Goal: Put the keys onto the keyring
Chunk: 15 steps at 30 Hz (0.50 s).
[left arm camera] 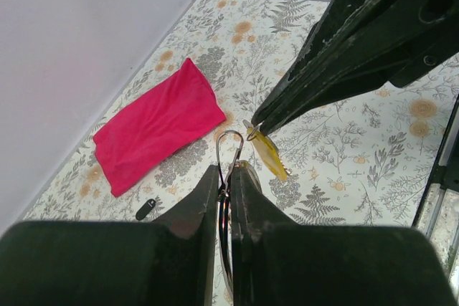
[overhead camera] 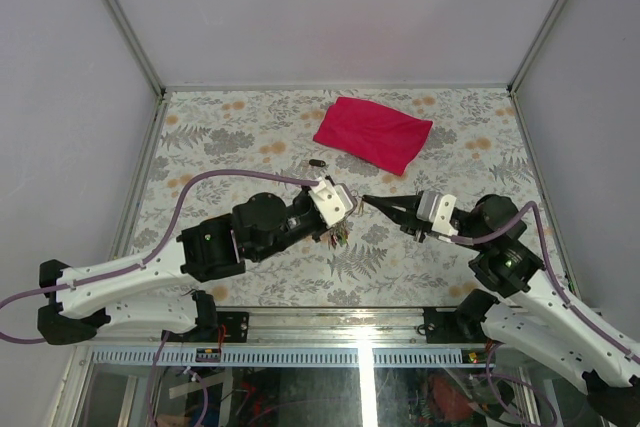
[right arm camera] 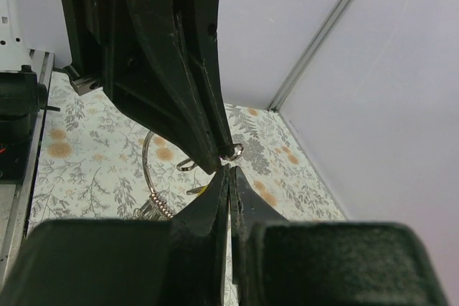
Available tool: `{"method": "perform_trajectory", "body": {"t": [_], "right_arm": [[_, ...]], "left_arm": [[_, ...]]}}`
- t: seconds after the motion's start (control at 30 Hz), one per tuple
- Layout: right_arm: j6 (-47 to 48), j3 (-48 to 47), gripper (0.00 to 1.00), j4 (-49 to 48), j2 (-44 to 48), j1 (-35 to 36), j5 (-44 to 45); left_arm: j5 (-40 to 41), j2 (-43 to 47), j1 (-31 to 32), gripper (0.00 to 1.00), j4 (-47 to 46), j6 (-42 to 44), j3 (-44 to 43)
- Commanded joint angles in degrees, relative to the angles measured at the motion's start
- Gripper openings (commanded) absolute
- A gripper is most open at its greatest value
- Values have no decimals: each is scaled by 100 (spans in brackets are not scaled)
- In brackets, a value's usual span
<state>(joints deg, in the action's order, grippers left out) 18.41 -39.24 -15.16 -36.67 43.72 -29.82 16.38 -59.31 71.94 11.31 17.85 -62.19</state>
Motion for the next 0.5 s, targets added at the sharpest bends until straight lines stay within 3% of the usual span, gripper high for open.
{"method": "perform_trajectory", "body": {"t": [0.0, 0.47], "right_arm": [[115, -108, 0, -699, -32, -7, -271], [278, -61, 0, -816, -187, 64, -327]], "left_arm": [[230, -14, -15, 0, -539, -62, -280], [317, -141, -14, 0, -639, -218, -342]]}}
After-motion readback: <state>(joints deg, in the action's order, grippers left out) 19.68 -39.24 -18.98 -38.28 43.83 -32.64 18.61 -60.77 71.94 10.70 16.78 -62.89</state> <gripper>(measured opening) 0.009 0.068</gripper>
